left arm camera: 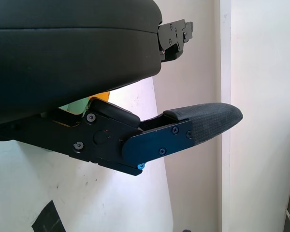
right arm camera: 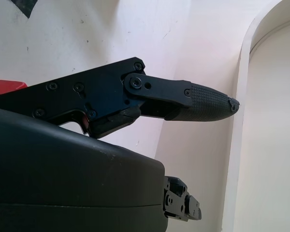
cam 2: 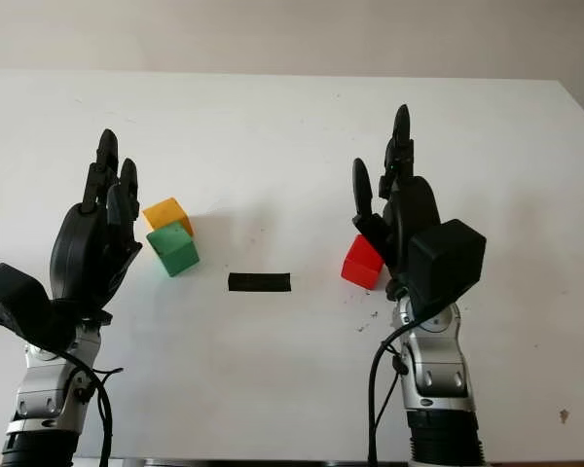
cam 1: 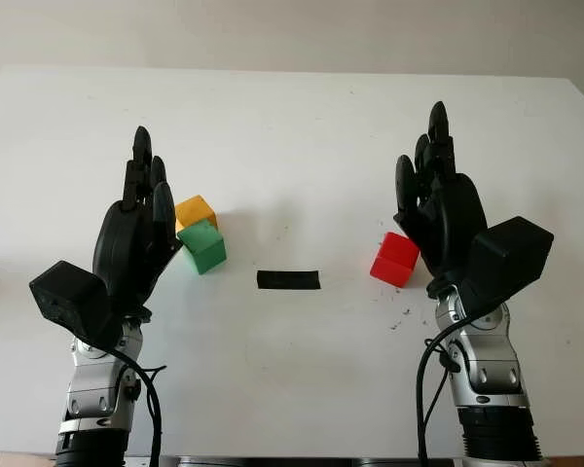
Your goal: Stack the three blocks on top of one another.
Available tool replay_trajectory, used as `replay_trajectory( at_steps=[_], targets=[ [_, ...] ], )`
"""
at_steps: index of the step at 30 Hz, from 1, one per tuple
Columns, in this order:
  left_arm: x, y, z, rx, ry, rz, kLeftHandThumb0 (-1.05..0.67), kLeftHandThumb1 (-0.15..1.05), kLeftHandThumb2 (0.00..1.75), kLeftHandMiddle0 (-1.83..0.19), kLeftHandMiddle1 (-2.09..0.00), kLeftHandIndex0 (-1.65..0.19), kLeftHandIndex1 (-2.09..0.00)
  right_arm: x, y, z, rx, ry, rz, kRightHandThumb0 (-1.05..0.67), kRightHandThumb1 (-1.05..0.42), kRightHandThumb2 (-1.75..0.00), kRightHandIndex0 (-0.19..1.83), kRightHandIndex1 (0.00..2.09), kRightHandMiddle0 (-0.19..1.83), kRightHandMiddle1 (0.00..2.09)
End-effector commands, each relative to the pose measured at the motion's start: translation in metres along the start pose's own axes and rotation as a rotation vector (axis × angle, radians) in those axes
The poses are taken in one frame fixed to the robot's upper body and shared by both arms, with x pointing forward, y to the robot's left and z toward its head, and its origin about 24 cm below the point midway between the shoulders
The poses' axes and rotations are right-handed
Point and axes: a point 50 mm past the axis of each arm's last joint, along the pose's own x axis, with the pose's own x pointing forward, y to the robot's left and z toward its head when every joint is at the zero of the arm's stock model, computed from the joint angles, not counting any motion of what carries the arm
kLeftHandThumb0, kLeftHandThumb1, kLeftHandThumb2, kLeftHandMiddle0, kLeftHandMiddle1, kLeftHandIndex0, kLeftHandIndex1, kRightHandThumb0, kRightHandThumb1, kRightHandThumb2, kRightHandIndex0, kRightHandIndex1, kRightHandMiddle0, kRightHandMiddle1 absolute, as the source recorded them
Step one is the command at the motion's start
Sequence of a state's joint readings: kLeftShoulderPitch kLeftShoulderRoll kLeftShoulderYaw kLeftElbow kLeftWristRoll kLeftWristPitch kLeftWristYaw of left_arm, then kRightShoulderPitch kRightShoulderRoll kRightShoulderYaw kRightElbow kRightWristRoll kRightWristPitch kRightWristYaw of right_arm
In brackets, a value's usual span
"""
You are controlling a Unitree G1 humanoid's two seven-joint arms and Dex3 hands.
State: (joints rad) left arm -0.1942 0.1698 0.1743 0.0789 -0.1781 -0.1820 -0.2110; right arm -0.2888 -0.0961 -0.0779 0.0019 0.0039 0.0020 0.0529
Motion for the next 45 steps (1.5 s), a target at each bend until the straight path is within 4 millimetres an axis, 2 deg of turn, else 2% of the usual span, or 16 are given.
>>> replay_trajectory(
  at_steps=[1, 8, 12, 13, 16, 18, 20, 23, 26, 32, 36, 39, 45],
  targets=[
    [0.001, 0.002, 0.003, 0.011, -0.013, -0.003, -0.82, 1.05, 0.7, 0.19, 0.0, 0.19, 0.0, 0.001, -0.002, 0.001, -0.01, -0.007, -0.001, -0.77, -1.05, -0.58, -0.19, 0.0, -0.19, 0.0],
    [0.002, 0.001, 0.001, 0.011, -0.01, -0.002, -0.81, 1.05, 0.7, 0.19, 0.0, 0.19, 0.0, 0.002, -0.003, 0.0, -0.014, 0.0, 0.0, -0.78, -1.05, -0.58, -0.19, 0.0, -0.19, 0.01],
    [0.0, 0.0, 0.001, 0.012, -0.004, 0.004, -0.82, 1.05, 0.7, 0.19, 0.0, 0.19, 0.0, 0.007, -0.016, 0.008, -0.032, -0.032, 0.042, -0.74, -1.05, -0.52, -0.19, 0.0, -0.18, 0.03],
    [0.0, 0.0, 0.001, 0.015, -0.003, 0.004, -0.82, 1.05, 0.7, 0.19, 0.0, 0.19, 0.0, 0.012, -0.024, 0.016, -0.082, -0.059, 0.076, -0.72, -1.05, -0.5, -0.19, 0.0, -0.18, 0.03],
    [0.0, -0.001, 0.001, 0.019, -0.004, 0.0, -0.82, 1.05, 0.7, 0.19, 0.0, 0.19, 0.0, 0.027, -0.043, 0.036, -0.16, -0.121, 0.145, -0.74, -1.05, -0.23, -0.13, 0.04, -0.04, 0.09],
    [0.001, -0.001, 0.001, 0.017, -0.003, 0.005, -0.82, 1.05, 0.7, 0.19, 0.0, 0.19, 0.0, 0.038, -0.055, 0.054, -0.209, -0.165, 0.177, -0.68, -0.95, -0.09, -0.06, 0.08, 0.05, 0.12],
    [0.002, -0.001, 0.002, 0.016, -0.003, 0.007, -0.82, 1.05, 0.7, 0.19, 0.0, 0.19, 0.0, 0.047, -0.065, 0.069, -0.273, -0.191, 0.21, -0.65, -0.89, -0.04, -0.01, 0.1, 0.1, 0.14],
    [0.002, 0.0, 0.002, 0.012, -0.005, 0.006, -0.81, 1.05, 0.7, 0.19, 0.0, 0.19, 0.0, 0.066, -0.083, 0.096, -0.511, -0.169, 0.338, -0.63, -0.83, -0.02, 0.08, 0.13, 0.17, 0.17],
    [0.001, 0.001, 0.001, 0.013, -0.003, 0.009, -0.81, 1.05, 0.7, 0.19, 0.0, 0.19, 0.0, 0.074, -0.093, 0.112, -0.705, -0.127, 0.425, -0.63, -0.76, -0.03, 0.18, 0.15, 0.25, 0.2],
    [0.002, -0.002, 0.002, 0.016, -0.002, 0.007, -0.81, 1.05, 0.7, 0.19, 0.0, 0.19, 0.0, 0.074, -0.09, 0.135, -1.152, -0.127, 0.616, -0.66, -0.76, -0.06, 0.15, 0.08, 0.29, 0.15],
    [0.004, -0.002, 0.002, 0.02, -0.004, -0.002, -0.82, 1.05, 0.71, 0.19, 0.0, 0.19, 0.0, 0.068, -0.083, 0.132, -1.41, -0.146, 0.747, -0.63, -0.77, -0.06, 0.12, 0.06, 0.28, 0.12],
    [0.004, -0.002, 0.003, 0.019, -0.006, -0.001, -0.82, 1.05, 0.71, 0.19, 0.0, 0.19, 0.0, 0.062, -0.076, 0.127, -1.526, -0.156, 0.848, -0.57, -0.78, -0.06, 0.11, 0.05, 0.29, 0.1],
    [0.003, -0.001, 0.004, 0.026, -0.009, 0.005, -0.82, 1.05, 0.71, 0.19, 0.0, 0.19, 0.0, 0.053, -0.064, 0.118, -1.616, -0.208, 0.978, -0.46, -0.78, -0.06, 0.07, 0.04, 0.25, 0.06]
  ],
)
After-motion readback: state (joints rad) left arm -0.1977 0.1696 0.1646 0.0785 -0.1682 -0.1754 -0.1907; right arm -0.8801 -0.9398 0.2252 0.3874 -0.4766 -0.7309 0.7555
